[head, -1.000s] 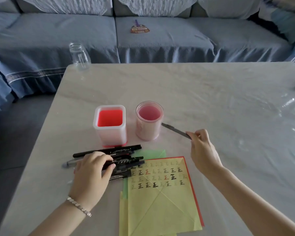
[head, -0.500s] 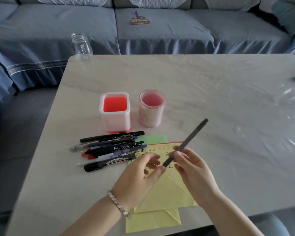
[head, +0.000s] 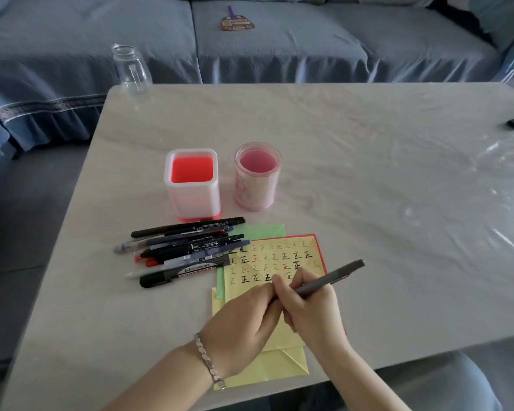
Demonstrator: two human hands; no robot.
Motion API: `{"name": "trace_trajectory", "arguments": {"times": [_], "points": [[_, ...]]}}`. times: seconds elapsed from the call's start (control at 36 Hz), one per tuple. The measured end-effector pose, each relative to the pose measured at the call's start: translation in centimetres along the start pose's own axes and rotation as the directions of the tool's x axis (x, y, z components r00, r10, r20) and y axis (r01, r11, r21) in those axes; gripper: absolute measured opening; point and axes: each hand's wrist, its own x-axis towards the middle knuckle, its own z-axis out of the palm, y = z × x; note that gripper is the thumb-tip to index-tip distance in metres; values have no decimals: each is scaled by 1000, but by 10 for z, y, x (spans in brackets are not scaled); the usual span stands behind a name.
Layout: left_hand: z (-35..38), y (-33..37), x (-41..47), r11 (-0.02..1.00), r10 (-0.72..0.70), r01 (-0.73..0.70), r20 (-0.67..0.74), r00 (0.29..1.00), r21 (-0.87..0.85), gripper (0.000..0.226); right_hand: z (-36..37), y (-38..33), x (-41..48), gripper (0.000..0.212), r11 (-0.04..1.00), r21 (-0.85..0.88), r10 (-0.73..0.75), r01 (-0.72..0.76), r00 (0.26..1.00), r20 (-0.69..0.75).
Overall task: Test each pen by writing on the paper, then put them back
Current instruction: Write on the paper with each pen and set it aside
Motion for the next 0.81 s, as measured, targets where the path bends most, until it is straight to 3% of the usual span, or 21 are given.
{"name": "trace_trajectory", "arguments": {"times": [0.11,0.28,0.53,0.58,0.69,0.81], "points": [[0,-3,-2,994,25,-27,16,1000,105,19,6,-1,0,37,998,48,36,-36,999,3],[-3,-14,-4,982,90,-86,-17,996,167,48,7,0,1,41,982,180,47,-58,997,69],[6,-14,0,971,161,-148,-58,985,186,45,-5,6,3,46,967,253,-22,-3,995,95],[7,-6,3,973,121,-112,-35,992,200,43,-8,6,6,44,972,232,-50,37,998,49],[7,-4,14,956,64,-30,-110,992,291,41,-26,1,19,40,968,233,-39,95,971,-234],[11,-25,23,869,102,36,-249,963,493,15,-56,5,32,36,981,143,-67,130,923,-379]]}}
